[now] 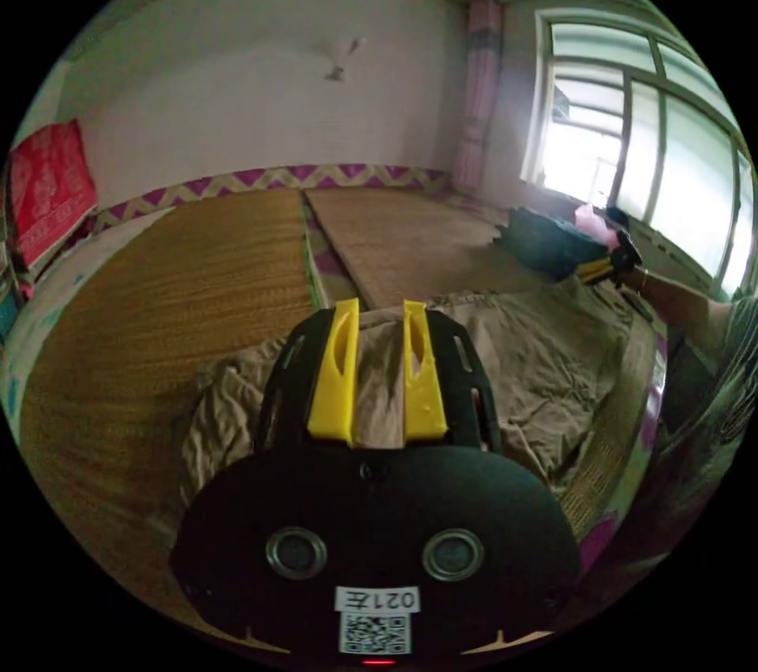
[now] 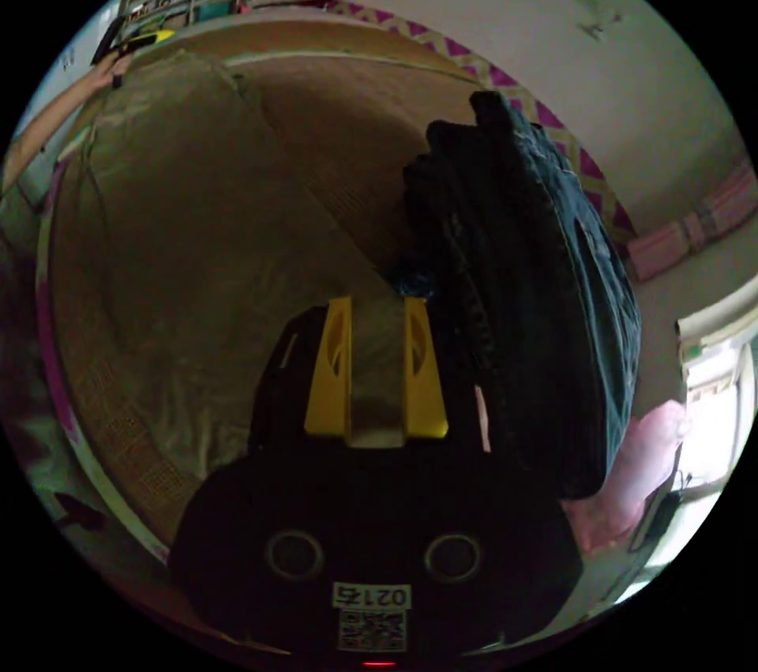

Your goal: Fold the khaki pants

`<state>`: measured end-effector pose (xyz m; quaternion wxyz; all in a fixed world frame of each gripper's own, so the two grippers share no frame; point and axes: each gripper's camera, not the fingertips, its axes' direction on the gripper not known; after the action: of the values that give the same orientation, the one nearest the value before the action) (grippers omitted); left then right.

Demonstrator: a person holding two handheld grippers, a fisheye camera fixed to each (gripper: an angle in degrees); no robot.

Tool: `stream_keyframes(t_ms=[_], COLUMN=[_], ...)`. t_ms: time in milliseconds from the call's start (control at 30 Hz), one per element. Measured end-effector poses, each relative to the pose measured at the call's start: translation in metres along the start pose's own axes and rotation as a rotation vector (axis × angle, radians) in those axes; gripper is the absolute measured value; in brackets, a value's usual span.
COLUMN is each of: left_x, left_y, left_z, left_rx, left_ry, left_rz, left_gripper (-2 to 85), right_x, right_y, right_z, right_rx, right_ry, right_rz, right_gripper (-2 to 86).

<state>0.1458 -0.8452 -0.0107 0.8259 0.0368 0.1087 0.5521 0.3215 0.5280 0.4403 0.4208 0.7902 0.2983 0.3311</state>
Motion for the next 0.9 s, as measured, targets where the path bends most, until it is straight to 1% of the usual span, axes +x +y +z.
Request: stream_keyframes(t_ms=[100, 167, 233, 400, 500, 567, 600, 633, 667, 700, 767, 800, 867, 900], left_x=[0.010, 0.016, 0.021, 0.033, 0.042, 0.051, 0.053, 0.056, 0.059, 0.060, 0.065, 0.065, 0.069, 0.072], left_y=[-0.008, -0.010, -0.010, -0.009, -0.009, -0.004, -0.003, 0.000, 0.001, 0.001, 0.003, 0.003, 0.006, 0.007], left_z=[0.049, 0.079, 0.094, 0.118, 0.140, 0.162, 0.166, 0.174, 0.176, 0.174, 0.153, 0.146, 0.102, 0.089], left_rx=[-0.117, -0.196, -0.241, -0.272, -0.353, -0.454, -0.475, -0.515, -0.531, -0.519, -0.414, -0.389, -0.281, -0.257], left_ry=[0.022, 0.059, 0.090, 0.151, 0.184, 0.188, 0.182, 0.196, 0.213, 0.201, 0.183, 0.187, 0.205, 0.207], left_rz=[0.086, 0.135, 0.162, 0.222, 0.270, 0.319, 0.326, 0.350, 0.355, 0.358, 0.378, 0.372, 0.381, 0.391], left_gripper=[10.6, 11.2, 11.3, 11.2, 10.9, 8.9, 6.4, 1.4, 0.4, -0.1, -0.7, -0.8, -0.9, -0.9], right_x=[-0.002, -0.005, -0.009, -0.018, -0.019, -0.024, -0.025, -0.028, -0.031, -0.033, -0.040, -0.042, -0.052, -0.055], right_y=[-0.017, -0.026, -0.031, -0.026, -0.017, -0.011, -0.009, -0.007, -0.004, -0.002, 0.006, 0.009, 0.025, 0.030], right_z=[0.022, 0.026, 0.019, -0.021, -0.046, -0.062, -0.065, -0.071, -0.076, -0.079, -0.093, -0.098, -0.129, -0.140], right_rx=[-0.059, -0.081, -0.097, -0.005, 0.056, 0.088, 0.095, 0.105, 0.112, 0.114, 0.122, 0.127, 0.166, 0.183], right_ry=[-0.048, -0.087, -0.077, -0.110, -0.136, -0.141, -0.142, -0.144, -0.146, -0.144, -0.144, -0.147, -0.157, -0.160], right_rz=[-0.075, -0.104, -0.109, -0.105, -0.073, -0.054, -0.050, -0.041, -0.033, -0.030, -0.027, -0.027, -0.026, -0.027], right_gripper=[9.6, 5.0, 0.2, -0.9, -1.0, -1.0, -1.0, -1.0, -1.0, -1.0, -1.0, -1.0, -1.0, -1.0])
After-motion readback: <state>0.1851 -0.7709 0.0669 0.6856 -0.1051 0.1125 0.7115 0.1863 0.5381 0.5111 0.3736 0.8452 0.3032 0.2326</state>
